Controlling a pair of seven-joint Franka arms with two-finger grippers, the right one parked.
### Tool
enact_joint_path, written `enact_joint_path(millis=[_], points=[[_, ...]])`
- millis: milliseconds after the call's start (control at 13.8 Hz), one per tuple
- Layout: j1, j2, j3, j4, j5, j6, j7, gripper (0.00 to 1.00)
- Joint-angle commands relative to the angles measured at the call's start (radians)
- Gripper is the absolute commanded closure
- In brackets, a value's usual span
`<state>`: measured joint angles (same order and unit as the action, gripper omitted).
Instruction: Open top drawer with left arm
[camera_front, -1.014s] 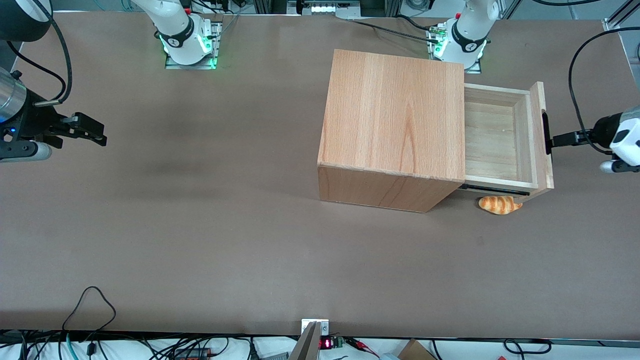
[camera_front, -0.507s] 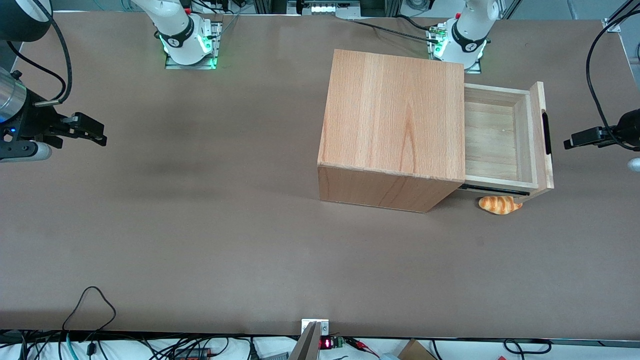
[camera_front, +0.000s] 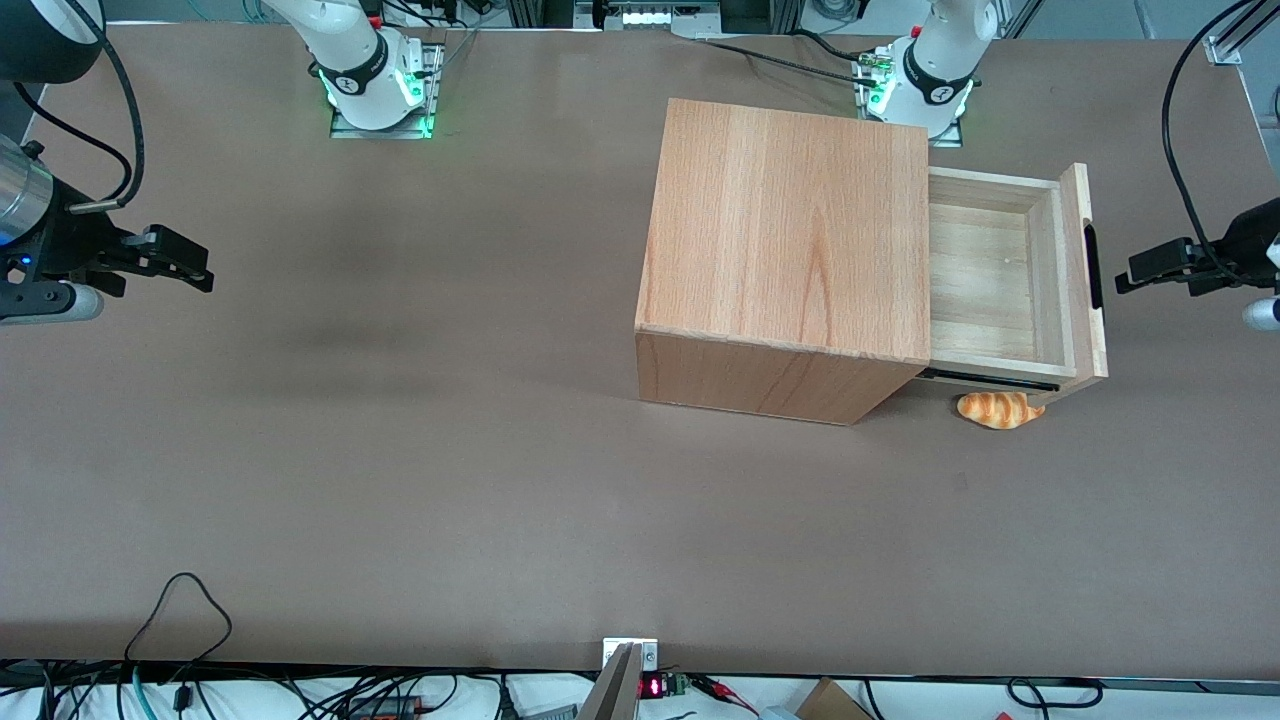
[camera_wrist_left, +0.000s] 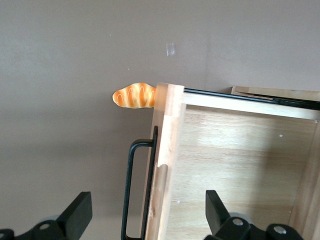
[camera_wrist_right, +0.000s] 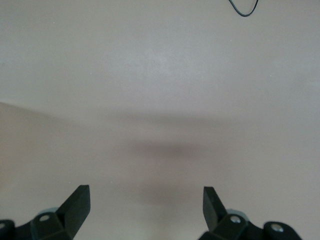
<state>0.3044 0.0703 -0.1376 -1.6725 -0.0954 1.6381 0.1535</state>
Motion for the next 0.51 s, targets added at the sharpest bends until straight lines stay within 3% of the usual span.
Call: enact_joint_path(millis=[0, 217, 435], points=[[0.002, -0.036, -0.028, 0.005, 0.031, -0.02, -0.011, 0.0], [-0.046, -0.037, -0.017, 0.042, 0.039, -0.055, -0.035, 0.0], [-0.16, -0.04, 0.045, 0.069, 0.106, -0.083, -0.06, 0.0]])
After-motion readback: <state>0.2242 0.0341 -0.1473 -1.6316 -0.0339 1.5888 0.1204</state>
